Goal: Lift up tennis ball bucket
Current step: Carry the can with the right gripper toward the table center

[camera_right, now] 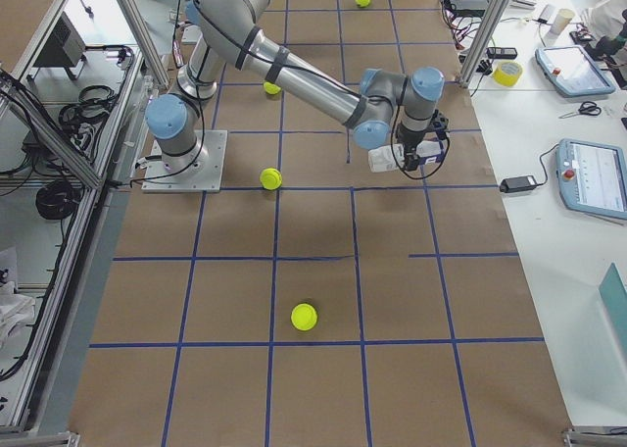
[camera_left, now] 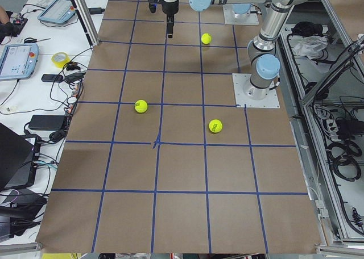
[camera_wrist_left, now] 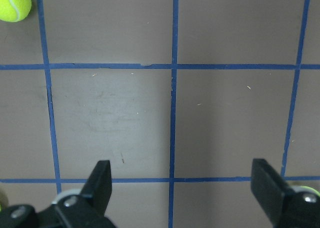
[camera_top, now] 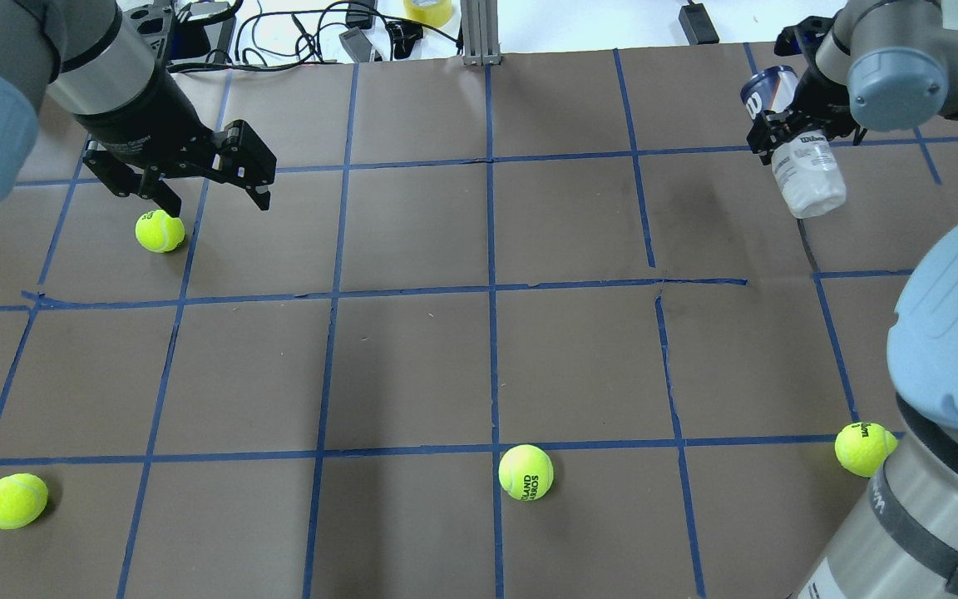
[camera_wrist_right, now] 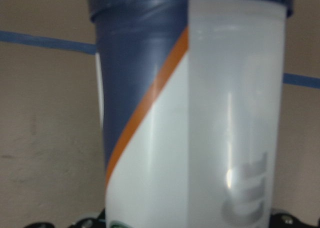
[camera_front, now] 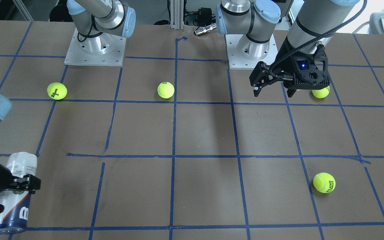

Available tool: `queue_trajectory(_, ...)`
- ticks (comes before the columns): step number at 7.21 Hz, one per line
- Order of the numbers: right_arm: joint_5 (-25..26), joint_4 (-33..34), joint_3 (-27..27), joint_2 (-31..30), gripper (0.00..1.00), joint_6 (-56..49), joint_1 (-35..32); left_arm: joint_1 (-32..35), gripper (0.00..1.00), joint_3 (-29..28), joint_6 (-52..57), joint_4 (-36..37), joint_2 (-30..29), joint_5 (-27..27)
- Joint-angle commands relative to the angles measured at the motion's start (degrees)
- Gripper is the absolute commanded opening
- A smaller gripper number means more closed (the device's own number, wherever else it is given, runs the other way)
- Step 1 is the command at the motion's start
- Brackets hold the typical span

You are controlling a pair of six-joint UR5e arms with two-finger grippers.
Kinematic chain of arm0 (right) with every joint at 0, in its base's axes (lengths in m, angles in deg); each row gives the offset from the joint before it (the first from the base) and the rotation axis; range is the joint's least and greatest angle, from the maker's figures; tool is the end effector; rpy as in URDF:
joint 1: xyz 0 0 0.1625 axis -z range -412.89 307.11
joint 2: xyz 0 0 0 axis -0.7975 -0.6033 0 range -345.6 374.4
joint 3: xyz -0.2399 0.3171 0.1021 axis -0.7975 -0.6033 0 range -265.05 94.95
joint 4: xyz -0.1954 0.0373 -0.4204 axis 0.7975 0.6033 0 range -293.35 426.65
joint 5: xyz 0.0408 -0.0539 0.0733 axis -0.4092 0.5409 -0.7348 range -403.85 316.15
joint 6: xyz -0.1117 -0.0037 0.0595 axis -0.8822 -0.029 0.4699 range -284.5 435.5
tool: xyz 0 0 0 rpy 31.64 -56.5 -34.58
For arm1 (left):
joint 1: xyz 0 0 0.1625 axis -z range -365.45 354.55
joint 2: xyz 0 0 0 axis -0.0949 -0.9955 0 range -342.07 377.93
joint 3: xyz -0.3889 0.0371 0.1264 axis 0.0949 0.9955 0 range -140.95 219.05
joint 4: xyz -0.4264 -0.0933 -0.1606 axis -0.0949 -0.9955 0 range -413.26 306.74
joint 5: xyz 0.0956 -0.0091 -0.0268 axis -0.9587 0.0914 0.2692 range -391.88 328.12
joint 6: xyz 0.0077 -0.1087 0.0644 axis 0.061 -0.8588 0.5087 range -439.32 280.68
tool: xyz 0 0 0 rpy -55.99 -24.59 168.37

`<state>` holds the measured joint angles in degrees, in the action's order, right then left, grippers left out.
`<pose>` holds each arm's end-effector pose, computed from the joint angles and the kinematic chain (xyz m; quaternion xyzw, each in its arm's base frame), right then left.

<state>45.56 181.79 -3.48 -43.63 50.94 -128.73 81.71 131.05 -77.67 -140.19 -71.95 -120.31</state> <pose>-0.0478 -0.7399 0.2090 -0.0907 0.9958 -0.0149 0.0002 -0.1095 -0.5529 0.4342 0.0103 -0.9998 0.0109 0.0134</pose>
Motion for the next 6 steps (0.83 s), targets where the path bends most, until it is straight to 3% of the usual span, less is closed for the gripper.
queue_trajectory(1,-0.99,-1.68,0.0,-2.08,0.72,0.21,-7.8,-0.49,1.0,-0.07,0.73,0.35,0.05,0.62)
queue_trajectory(3,-1.08,-0.98,0.0,-2.44,0.72,-0.57,-16.14,-0.49,1.0,-0.07,0.64,0.71,-0.3,0.1)
queue_trajectory(6,-0.2,7.61,0.88,-1.39,0.73,-5.46,-28.82,-2.95,1.0,-0.25,0.64,0.97,0.4,-0.26)
